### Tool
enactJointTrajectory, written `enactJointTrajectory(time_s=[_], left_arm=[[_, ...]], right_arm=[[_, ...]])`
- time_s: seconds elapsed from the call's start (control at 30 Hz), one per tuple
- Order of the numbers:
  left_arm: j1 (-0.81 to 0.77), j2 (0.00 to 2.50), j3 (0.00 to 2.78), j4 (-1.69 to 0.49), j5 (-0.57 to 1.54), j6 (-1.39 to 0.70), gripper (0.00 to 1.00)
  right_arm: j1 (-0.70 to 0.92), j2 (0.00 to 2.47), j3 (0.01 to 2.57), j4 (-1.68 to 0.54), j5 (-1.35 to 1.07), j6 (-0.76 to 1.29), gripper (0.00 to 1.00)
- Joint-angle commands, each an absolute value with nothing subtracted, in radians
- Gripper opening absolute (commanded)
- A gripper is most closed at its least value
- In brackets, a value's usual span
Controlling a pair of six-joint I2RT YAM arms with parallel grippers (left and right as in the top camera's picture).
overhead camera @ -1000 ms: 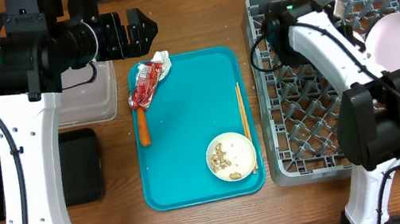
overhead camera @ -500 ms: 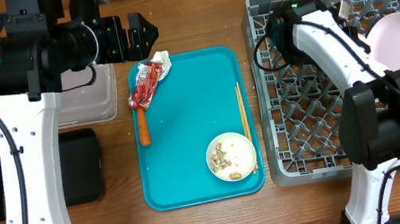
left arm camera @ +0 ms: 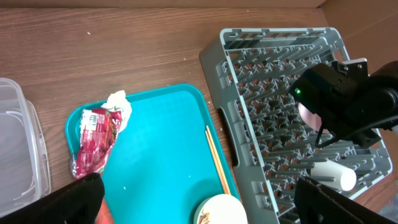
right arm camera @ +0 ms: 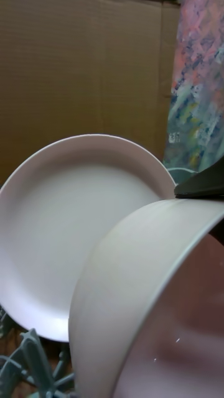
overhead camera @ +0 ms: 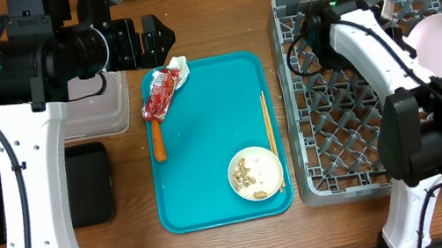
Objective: Sort waste into correct bins and load items into the dishwasher
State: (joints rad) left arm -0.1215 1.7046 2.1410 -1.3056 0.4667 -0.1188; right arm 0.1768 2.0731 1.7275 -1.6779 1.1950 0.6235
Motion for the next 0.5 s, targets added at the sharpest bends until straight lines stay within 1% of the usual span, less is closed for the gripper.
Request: enactJointTrajectory(time_s=[0.0,0.23,0.47], left_arm=[[-0.116,1.718,2.155,-1.305,0.464,-0.089,1.00],[-0.116,1.730,2.155,-1.305,0.464,-0.090,1.00],[-0.116,1.730,2.155,-1.305,0.465,-0.093,1.00]], right_arm=[[0.178,2.076,1.722,-1.659,1.226,0.621,0.04],[0.190,2.086,1.723,-1.665,1.188,0.625,0.04],[0.187,2.086,1.728,-1.679,1.308,0.642,0.04]])
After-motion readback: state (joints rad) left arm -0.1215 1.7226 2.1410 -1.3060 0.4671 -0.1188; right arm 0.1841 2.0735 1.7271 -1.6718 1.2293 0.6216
